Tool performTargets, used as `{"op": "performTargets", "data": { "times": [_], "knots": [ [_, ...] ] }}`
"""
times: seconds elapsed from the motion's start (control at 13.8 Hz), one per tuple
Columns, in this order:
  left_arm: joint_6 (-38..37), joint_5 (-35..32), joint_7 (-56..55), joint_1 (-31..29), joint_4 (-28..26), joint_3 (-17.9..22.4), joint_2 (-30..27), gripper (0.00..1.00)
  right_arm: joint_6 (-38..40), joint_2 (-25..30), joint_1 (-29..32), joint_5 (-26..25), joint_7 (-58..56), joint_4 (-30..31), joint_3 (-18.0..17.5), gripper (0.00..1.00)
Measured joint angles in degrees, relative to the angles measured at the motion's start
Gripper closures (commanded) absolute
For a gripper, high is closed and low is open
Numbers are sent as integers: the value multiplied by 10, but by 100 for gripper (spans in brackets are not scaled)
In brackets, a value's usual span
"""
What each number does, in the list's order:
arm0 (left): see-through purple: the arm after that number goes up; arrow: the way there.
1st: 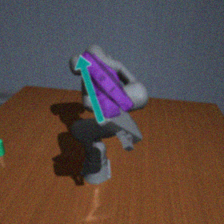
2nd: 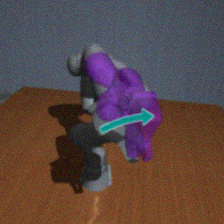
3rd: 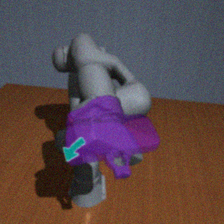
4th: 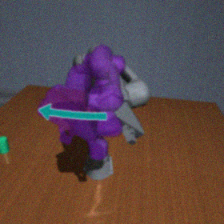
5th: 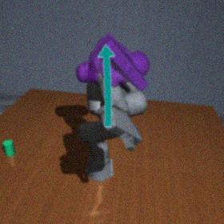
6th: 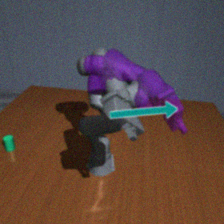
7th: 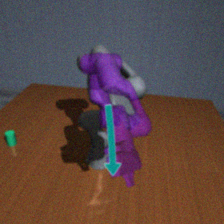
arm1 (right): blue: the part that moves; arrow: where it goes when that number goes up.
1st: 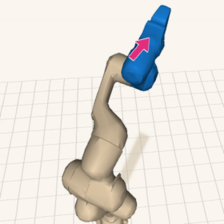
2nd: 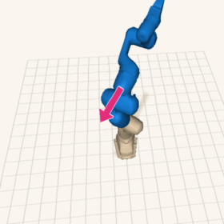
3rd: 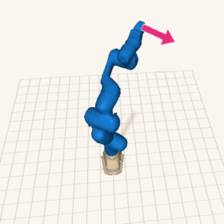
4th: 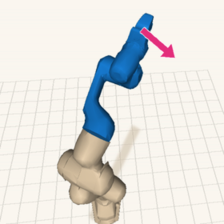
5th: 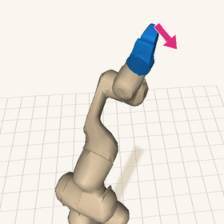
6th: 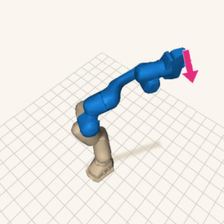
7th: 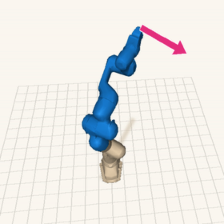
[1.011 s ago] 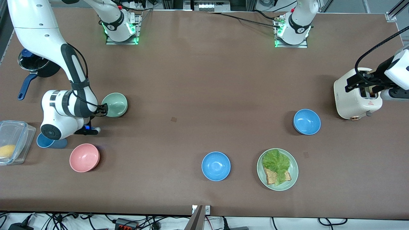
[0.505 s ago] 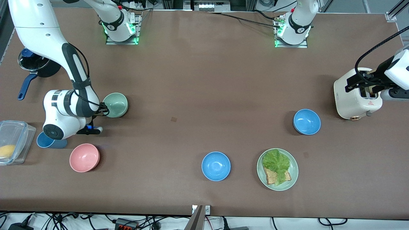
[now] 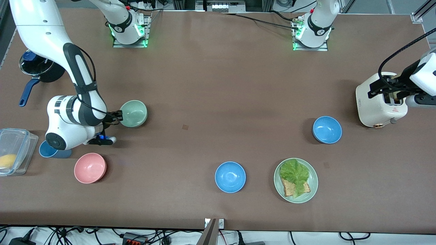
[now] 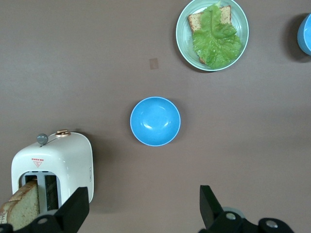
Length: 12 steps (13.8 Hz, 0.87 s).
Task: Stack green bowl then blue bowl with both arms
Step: 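Grasp the green bowl and slide it toward the table middle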
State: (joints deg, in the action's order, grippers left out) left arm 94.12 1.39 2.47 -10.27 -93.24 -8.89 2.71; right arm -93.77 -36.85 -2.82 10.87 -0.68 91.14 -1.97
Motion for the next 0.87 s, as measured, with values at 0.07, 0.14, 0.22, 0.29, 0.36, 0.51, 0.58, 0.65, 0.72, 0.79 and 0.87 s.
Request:
{"op": "performTargets", "data": {
  "times": [0.07, 0.14, 0.22, 0.29, 0.36, 0.51, 0.58, 0.65, 0.72, 0.79, 0.87],
  "knots": [
    [0, 0, 0, 0, 0, 0, 0, 0, 3, 2, -2, 13, 7, -15, -22, 100],
    [0, 0, 0, 0, 0, 0, 0, 0, 4, 4, -7, 24, 24, -27, -42, 100],
    [0, 0, 0, 0, 0, 0, 0, 0, 4, 5, -16, 29, 45, -37, -57, 100],
    [0, 0, 0, 0, 0, -1, 0, 0, 0, 5, -31, 31, 64, -44, -68, 100],
    [0, 0, 0, 1, 0, -1, 0, 0, -9, 5, -54, 31, 87, -48, -73, 100],
    [-1, 0, 0, 0, -1, 0, 4, 0, -49, 4, -113, 32, 154, -51, -76, 100],
    [-3, 0, 0, -2, -1, 1, 12, 0, -70, 2, -143, 32, 186, -50, -77, 100],
    [-3, 0, 0, -8, -2, 1, 24, 0, -90, -1, -172, 32, 218, -50, -77, 100],
    [-3, 0, 1, -15, -2, 1, 36, 0, -109, -5, -195, 32, 247, -50, -77, 100],
    [-3, 0, 1, -20, -2, 1, 48, 0, -127, -10, -213, 32, 268, -50, -76, 100],
    [-3, 0, 1, -23, -2, 1, 58, 0, -142, -17, -226, 32, 281, -50, -76, 100]
  ]
}}
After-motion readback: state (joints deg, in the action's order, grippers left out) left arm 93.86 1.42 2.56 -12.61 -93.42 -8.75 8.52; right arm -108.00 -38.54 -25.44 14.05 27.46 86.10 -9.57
